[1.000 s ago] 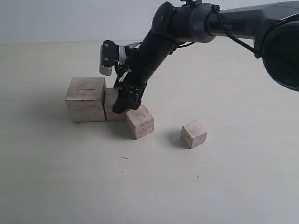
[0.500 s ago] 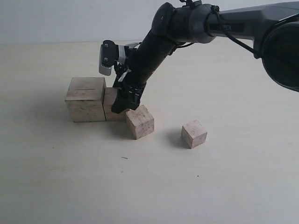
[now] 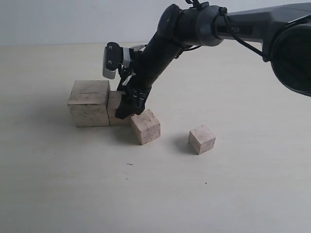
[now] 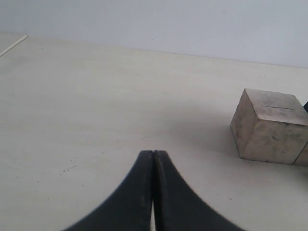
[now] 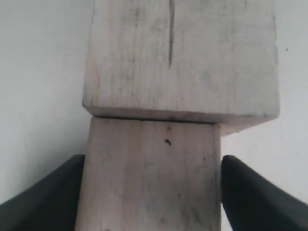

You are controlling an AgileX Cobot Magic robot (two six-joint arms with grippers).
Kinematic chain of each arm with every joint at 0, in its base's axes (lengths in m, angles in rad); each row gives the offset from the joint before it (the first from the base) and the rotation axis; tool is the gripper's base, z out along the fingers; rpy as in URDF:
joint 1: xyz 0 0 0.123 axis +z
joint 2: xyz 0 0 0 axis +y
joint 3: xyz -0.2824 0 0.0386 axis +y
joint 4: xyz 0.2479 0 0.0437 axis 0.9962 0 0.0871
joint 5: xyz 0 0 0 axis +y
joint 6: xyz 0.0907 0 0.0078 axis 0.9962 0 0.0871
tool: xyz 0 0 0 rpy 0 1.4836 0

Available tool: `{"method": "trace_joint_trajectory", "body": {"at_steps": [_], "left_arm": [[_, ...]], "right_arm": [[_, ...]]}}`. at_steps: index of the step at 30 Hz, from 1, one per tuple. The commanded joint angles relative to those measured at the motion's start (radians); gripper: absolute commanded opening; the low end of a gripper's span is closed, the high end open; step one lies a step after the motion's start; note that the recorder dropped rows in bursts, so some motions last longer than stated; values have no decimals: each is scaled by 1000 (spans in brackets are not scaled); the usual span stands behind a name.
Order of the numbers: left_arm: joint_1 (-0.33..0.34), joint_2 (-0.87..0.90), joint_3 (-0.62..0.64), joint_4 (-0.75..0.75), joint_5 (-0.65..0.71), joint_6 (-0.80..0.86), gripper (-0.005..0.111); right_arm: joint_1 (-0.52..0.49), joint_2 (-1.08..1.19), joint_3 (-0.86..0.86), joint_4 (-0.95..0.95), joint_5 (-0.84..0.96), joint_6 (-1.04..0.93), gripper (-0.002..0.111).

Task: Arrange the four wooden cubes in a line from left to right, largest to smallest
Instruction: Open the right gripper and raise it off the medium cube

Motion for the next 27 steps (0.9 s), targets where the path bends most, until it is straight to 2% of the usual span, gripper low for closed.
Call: {"method": "trace_joint_trajectory", "body": {"at_steps": [1,9,13,14,16,17,18,19,20,23,27], "left_arm": [[-6,-5,2,1,-12,-4,0],[-6,-5,2,1,-12,-4,0],[-6,-5,2,1,-12,-4,0],[-6,-5,2,1,-12,-4,0],[-6,-5,2,1,-12,-4,0],[-6,-5,2,1,-12,-4,0],[-6,-5,2,1,-12,-4,0],[-6,-5,2,1,-12,-4,0],[-6,-5,2,1,-12,-4,0],[-6,-5,2,1,-12,-4,0],[-6,-5,2,1,-12,-4,0]], "right_arm": [[-4,1,3,12,-21,-8,77],[-4,-73,3,0,3,45,77],[-4,-149,3,-41,48,167,77],[-4,-181,3,-84,48,266,74],[-4,-228,3,-171,74,537,58],[-4,-260,3,-228,94,687,43],[-4,-277,3,-263,112,763,31],[-4,-308,3,-292,135,829,12],[-4,-328,3,-297,137,875,2],[-4,-375,3,-298,172,1115,0],[6,-397,47,-342,182,1280,0]]}}
